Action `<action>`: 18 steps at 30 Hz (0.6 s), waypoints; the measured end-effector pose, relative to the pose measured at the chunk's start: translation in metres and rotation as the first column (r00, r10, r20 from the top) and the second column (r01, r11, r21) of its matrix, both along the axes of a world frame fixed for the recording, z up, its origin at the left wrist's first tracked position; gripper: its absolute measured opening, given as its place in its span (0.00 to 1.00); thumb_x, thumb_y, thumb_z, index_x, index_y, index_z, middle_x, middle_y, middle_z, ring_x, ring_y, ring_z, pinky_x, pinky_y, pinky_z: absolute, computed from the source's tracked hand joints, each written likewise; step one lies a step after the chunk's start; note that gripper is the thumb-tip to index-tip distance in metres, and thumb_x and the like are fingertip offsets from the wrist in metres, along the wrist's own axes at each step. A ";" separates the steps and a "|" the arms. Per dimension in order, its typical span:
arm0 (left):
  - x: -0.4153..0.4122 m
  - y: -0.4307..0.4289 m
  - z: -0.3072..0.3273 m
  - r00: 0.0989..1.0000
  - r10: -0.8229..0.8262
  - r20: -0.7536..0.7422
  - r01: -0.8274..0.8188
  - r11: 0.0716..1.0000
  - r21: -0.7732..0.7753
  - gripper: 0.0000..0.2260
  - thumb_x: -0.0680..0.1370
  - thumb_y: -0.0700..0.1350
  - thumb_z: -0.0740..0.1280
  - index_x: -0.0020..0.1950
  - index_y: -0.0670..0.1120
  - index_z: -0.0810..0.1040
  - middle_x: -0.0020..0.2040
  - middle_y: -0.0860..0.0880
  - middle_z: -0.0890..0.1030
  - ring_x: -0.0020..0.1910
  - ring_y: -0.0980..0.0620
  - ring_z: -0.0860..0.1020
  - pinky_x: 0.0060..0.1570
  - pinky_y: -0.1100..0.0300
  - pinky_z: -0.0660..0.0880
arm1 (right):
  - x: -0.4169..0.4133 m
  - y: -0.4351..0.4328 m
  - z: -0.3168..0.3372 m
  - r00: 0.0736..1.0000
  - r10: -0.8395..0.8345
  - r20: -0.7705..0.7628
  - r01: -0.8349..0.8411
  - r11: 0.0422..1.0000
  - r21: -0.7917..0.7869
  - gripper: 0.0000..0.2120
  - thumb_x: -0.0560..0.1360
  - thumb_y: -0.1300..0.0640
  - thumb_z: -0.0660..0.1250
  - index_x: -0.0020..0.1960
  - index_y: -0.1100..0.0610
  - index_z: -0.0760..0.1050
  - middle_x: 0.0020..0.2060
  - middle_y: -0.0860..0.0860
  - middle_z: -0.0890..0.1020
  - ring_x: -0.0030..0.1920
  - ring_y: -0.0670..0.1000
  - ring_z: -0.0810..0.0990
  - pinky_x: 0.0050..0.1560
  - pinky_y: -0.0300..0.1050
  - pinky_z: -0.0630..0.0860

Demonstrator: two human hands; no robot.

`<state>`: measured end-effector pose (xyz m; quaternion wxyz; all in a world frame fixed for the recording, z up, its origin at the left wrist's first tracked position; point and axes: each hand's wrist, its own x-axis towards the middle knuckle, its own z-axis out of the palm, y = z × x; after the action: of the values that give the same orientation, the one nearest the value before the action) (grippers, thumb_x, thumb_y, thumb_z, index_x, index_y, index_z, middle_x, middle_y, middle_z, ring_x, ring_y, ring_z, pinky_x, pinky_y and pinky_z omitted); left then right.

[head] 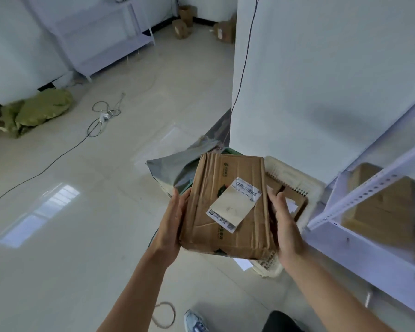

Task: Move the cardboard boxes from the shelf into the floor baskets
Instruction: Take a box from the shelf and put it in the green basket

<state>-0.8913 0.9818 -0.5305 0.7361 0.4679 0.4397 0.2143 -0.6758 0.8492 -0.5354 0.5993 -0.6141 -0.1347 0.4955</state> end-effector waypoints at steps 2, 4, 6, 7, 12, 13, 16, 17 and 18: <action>-0.011 0.030 -0.012 0.999 -0.034 -0.024 0.034 0.999 -0.034 0.29 0.80 0.78 0.57 0.72 0.65 0.81 0.74 0.54 0.82 0.72 0.50 0.81 0.67 0.54 0.81 | -0.017 0.020 -0.013 1.000 -0.025 -0.008 0.025 0.999 -0.033 0.31 0.63 0.13 0.61 0.62 0.23 0.75 0.60 0.23 0.80 0.68 0.32 0.74 0.72 0.47 0.70; -0.019 0.059 -0.026 0.996 -0.066 -0.066 0.063 0.997 -0.044 0.29 0.79 0.78 0.57 0.71 0.65 0.81 0.72 0.54 0.83 0.71 0.50 0.82 0.71 0.48 0.76 | -0.030 0.039 -0.028 1.000 -0.027 -0.004 0.027 0.998 -0.061 0.32 0.63 0.13 0.60 0.63 0.22 0.74 0.55 0.19 0.79 0.61 0.26 0.75 0.71 0.45 0.69; -0.022 0.087 -0.039 0.988 -0.121 -0.100 0.115 0.992 -0.057 0.29 0.80 0.78 0.55 0.71 0.65 0.82 0.72 0.54 0.84 0.70 0.50 0.83 0.71 0.47 0.74 | -0.037 0.058 -0.044 0.999 -0.043 0.003 0.043 0.993 -0.111 0.42 0.64 0.13 0.57 0.75 0.28 0.68 0.59 0.18 0.74 0.66 0.27 0.70 0.77 0.47 0.61; -0.023 0.101 -0.046 0.981 -0.155 -0.114 0.147 0.987 -0.072 0.29 0.80 0.77 0.55 0.70 0.66 0.82 0.71 0.55 0.84 0.70 0.50 0.83 0.72 0.47 0.74 | -0.040 0.068 -0.051 0.999 -0.040 -0.012 0.038 0.989 -0.143 0.44 0.67 0.14 0.56 0.78 0.32 0.66 0.66 0.22 0.72 0.72 0.32 0.67 0.80 0.49 0.57; -0.014 0.170 -0.091 0.943 -0.215 -0.252 0.181 0.972 -0.151 0.34 0.78 0.79 0.53 0.75 0.63 0.77 0.74 0.59 0.80 0.76 0.53 0.77 0.79 0.41 0.69 | -0.041 0.122 -0.102 0.986 -0.104 -0.131 0.070 0.968 -0.243 0.39 0.77 0.23 0.58 0.83 0.40 0.64 0.78 0.39 0.68 0.79 0.43 0.63 0.82 0.53 0.57; -0.009 0.184 -0.103 0.932 -0.230 -0.281 0.190 0.968 -0.165 0.33 0.80 0.79 0.51 0.75 0.63 0.76 0.75 0.59 0.79 0.78 0.53 0.74 0.80 0.40 0.68 | -0.041 0.134 -0.116 0.984 -0.118 -0.136 0.079 0.962 -0.262 0.37 0.78 0.25 0.57 0.82 0.41 0.64 0.79 0.41 0.69 0.80 0.45 0.64 0.83 0.55 0.58; 0.005 0.216 -0.135 0.897 -0.262 -0.355 0.190 0.955 -0.226 0.32 0.81 0.76 0.49 0.77 0.63 0.74 0.77 0.58 0.75 0.79 0.51 0.72 0.80 0.39 0.68 | -0.039 0.165 -0.150 0.976 -0.139 -0.170 0.085 0.954 -0.288 0.39 0.75 0.27 0.55 0.82 0.43 0.65 0.79 0.44 0.71 0.80 0.49 0.66 0.83 0.59 0.60; 0.008 0.227 -0.148 0.883 -0.274 -0.382 0.188 0.951 -0.248 0.34 0.80 0.77 0.49 0.78 0.63 0.73 0.78 0.56 0.75 0.79 0.50 0.72 0.80 0.38 0.68 | -0.040 0.176 -0.162 0.971 -0.153 -0.183 0.091 0.947 -0.310 0.41 0.74 0.26 0.56 0.82 0.43 0.65 0.77 0.42 0.72 0.80 0.48 0.67 0.82 0.57 0.60; 0.012 0.237 -0.162 0.870 -0.283 -0.404 0.186 0.947 -0.262 0.35 0.79 0.78 0.50 0.79 0.62 0.73 0.79 0.55 0.74 0.79 0.49 0.72 0.79 0.37 0.69 | -0.040 0.186 -0.173 0.967 -0.172 -0.188 0.102 0.938 -0.331 0.42 0.72 0.26 0.56 0.81 0.44 0.66 0.76 0.41 0.72 0.79 0.48 0.67 0.82 0.55 0.60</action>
<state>-0.8798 1.2188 -0.6924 0.6856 0.4716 0.5534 -0.0360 -0.7153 1.0350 -0.7079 0.5366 -0.6537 0.0556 0.5308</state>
